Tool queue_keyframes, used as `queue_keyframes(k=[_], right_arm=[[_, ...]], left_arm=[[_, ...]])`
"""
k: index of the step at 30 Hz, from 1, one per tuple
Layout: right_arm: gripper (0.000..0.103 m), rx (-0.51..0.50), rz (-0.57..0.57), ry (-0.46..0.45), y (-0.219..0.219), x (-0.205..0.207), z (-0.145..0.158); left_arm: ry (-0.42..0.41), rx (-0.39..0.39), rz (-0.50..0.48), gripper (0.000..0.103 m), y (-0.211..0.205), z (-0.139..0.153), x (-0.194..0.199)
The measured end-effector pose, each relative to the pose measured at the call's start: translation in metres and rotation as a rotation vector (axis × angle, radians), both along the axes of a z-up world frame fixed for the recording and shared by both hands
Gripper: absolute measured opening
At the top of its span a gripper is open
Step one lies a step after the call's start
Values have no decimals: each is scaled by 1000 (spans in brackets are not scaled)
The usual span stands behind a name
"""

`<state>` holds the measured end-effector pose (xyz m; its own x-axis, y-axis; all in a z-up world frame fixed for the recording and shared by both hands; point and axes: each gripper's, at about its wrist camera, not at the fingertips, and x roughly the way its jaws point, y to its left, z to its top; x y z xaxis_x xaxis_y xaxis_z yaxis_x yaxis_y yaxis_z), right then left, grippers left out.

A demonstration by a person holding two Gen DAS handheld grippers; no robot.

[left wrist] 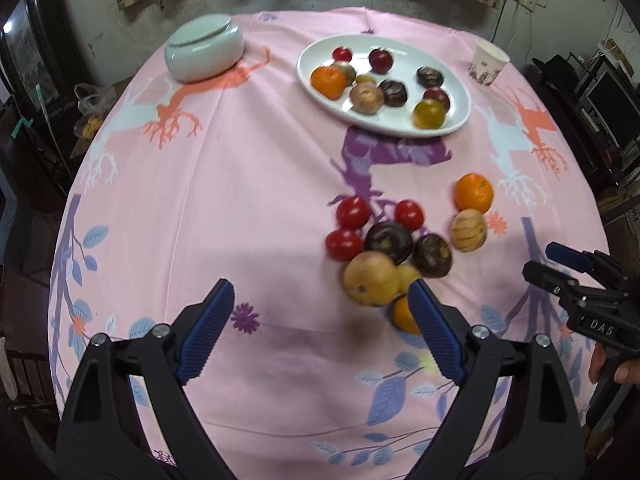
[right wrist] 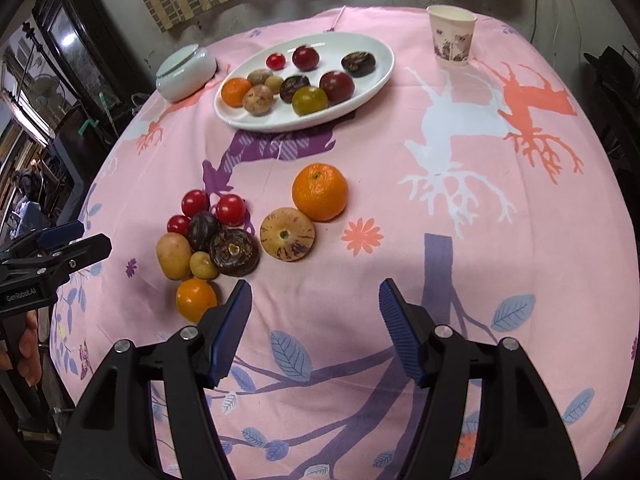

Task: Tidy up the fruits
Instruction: 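Grasp the striped yellow fruit with the right gripper while the left grasps a large tan fruit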

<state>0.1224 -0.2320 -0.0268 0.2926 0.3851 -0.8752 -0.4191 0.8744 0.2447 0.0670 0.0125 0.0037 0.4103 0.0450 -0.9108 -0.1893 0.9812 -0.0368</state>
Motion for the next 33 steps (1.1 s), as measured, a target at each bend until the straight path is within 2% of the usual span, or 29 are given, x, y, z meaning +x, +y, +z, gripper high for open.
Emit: queue_keyframes(k=[8, 14, 16, 17, 18, 20, 33], right_arm=[[67, 45, 1, 80, 25, 21, -24], [67, 35, -26, 103, 47, 41, -41], [62, 30, -34, 111, 50, 45, -46], [50, 30, -42, 105, 51, 47, -46], [43, 22, -37, 111, 51, 49, -47], [42, 22, -25, 111, 52, 50, -46], [42, 37, -78, 113, -2, 30, -30]], left_arm=[[47, -30, 52, 90, 28, -25, -4], [65, -50, 50, 90, 29, -33, 1], [70, -55, 44, 90, 27, -35, 3], [73, -57, 40, 90, 25, -36, 5], [76, -59, 36, 90, 23, -37, 6], [81, -68, 27, 90, 19, -39, 8], [68, -88, -90, 88, -22, -51, 24]])
